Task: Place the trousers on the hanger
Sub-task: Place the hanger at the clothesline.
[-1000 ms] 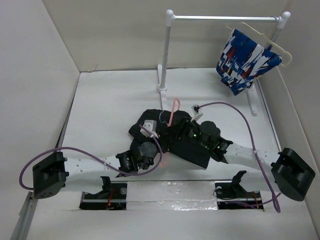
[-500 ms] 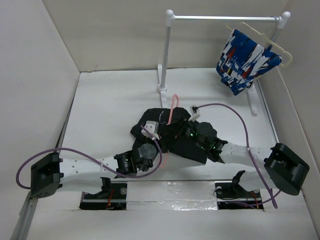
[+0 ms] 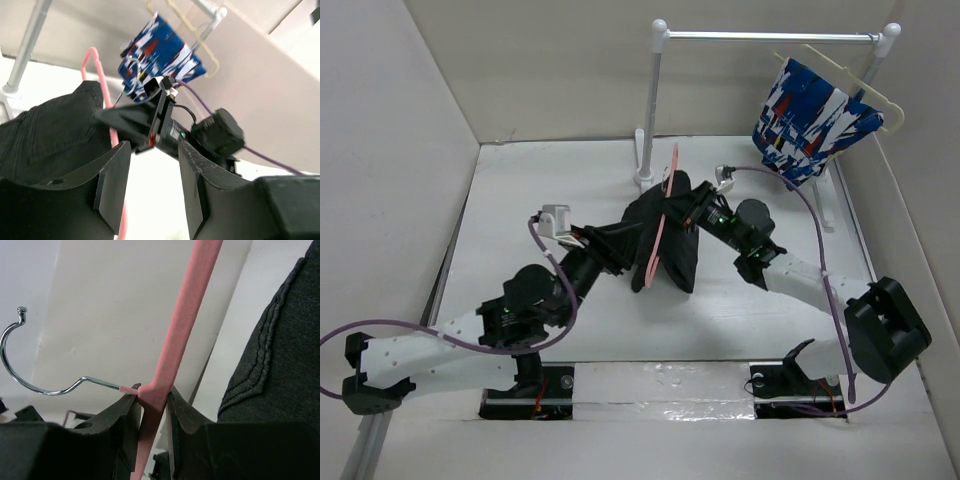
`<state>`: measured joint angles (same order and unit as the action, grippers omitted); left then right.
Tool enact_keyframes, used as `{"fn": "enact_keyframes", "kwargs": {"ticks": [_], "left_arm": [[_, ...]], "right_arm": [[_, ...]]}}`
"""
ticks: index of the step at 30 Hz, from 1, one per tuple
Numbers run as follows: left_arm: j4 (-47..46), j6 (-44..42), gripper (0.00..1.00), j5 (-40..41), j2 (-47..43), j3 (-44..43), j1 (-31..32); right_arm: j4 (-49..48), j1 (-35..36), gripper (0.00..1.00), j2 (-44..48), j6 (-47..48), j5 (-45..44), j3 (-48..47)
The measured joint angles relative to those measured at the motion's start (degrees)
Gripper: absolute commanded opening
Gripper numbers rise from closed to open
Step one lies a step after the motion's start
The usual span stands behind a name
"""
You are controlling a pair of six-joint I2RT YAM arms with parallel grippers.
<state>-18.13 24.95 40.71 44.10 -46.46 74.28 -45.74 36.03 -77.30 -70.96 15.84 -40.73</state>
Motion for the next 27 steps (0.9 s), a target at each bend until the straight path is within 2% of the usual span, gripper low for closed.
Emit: {"fn": "enact_keyframes", "kwargs": {"ticks": [7,14,21,27], "left_arm": [[10.29,0.42,0.41,0.83,-9.86,-2.56,0.00],[21.55,1.68,0.43,6.86,-19.10,-3.93,1.68],[32.98,3.06,0.44,11.13,-21.68,-9.01,3.69],[38.18,3.39,0.45,14.84,-24.59,-7.98,3.74]], "right_arm": [[5.92,-9.55,0.00,-4.52,-1.27,6.23,-14.32],[14.19,-17.40,0.00,-10.97,-0.02,8.87,-31.63],[22.82,-22.18,0.00,-21.59,1.73,11.19,-47.93],[28.98,-24.83,0.00,-29.62,2.45,13.57,-58.51]]}}
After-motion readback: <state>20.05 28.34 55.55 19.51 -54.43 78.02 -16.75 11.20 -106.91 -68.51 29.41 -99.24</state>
